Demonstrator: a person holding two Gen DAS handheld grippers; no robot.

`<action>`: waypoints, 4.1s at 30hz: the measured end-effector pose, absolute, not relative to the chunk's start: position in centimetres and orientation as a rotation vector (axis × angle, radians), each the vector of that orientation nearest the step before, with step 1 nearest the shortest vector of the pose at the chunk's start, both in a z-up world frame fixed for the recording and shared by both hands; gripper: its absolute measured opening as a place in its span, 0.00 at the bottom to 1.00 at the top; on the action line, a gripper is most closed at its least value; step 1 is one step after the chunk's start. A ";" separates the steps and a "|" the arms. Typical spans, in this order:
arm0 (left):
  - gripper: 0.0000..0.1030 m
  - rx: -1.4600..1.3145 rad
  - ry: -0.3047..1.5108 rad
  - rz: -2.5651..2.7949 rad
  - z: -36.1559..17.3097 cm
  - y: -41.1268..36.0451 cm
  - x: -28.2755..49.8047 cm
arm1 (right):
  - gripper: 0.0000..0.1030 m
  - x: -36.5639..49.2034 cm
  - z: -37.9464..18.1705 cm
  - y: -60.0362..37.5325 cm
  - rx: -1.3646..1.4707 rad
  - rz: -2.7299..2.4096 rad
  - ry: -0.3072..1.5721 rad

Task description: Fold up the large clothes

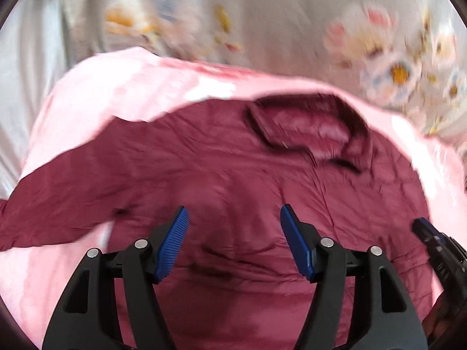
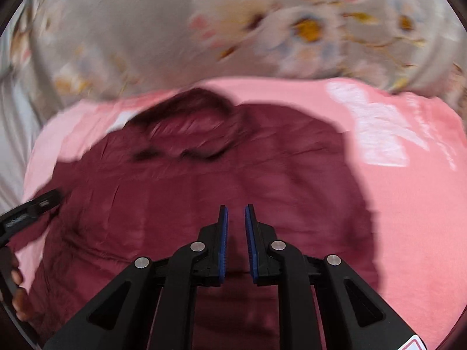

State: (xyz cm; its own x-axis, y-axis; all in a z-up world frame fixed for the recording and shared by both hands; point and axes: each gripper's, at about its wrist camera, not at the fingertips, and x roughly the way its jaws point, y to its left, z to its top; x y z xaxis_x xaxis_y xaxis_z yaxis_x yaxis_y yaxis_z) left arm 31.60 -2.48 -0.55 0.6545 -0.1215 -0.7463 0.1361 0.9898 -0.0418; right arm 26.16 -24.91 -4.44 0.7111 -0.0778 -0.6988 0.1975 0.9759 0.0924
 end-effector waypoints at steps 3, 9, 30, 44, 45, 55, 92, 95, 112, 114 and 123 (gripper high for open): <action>0.61 0.063 0.884 -0.134 -3.7 -4.6 31.9 | 0.14 27.1 -7.0 -23.0 0.120 -0.150 0.823; 0.62 0.049 0.895 -0.125 -6.8 -4.8 31.6 | 0.14 27.3 -8.6 -22.8 0.120 -0.152 0.835; 0.89 0.069 0.880 -0.085 -7.5 -4.8 31.5 | 0.14 27.5 -9.1 -21.7 0.044 -0.193 0.829; 0.94 -0.250 0.871 0.019 -2.5 15.8 25.4 | 0.37 26.7 -6.2 -17.5 0.072 -0.103 0.820; 0.94 -0.281 0.879 0.057 -2.7 18.3 25.3 | 0.38 27.3 -6.7 -16.3 0.035 -0.099 0.836; 0.93 -0.644 0.851 0.478 -6.3 38.8 23.3 | 0.47 27.3 -8.3 -15.9 0.025 -0.143 0.840; 0.86 -0.080 0.793 -0.511 2.0 -8.1 24.6 | 0.59 13.6 -4.7 -28.7 0.259 -0.221 0.719; 0.86 -0.142 0.808 -0.402 2.1 -2.8 26.3 | 0.61 15.5 -3.7 -28.7 0.280 -0.172 0.704; 0.74 -0.277 0.959 0.004 -4.4 10.2 36.5 | 0.59 27.0 -6.1 -20.7 -0.041 -0.148 0.793; 0.74 -0.280 0.983 0.011 -5.6 10.5 36.7 | 0.57 26.0 -5.6 -23.6 0.030 -0.246 0.746; 0.74 -0.303 0.930 -0.011 -3.9 10.7 35.7 | 0.63 21.3 -3.9 -33.9 0.383 -0.334 0.668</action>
State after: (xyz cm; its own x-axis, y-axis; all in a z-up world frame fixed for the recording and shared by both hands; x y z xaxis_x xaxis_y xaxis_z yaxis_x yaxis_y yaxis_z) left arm 35.69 10.73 -3.86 0.6005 -0.1394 -0.7874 -0.1208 0.9576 -0.2617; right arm 21.26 -33.93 -3.92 0.7371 -0.1753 -0.6526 0.4167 0.8782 0.2348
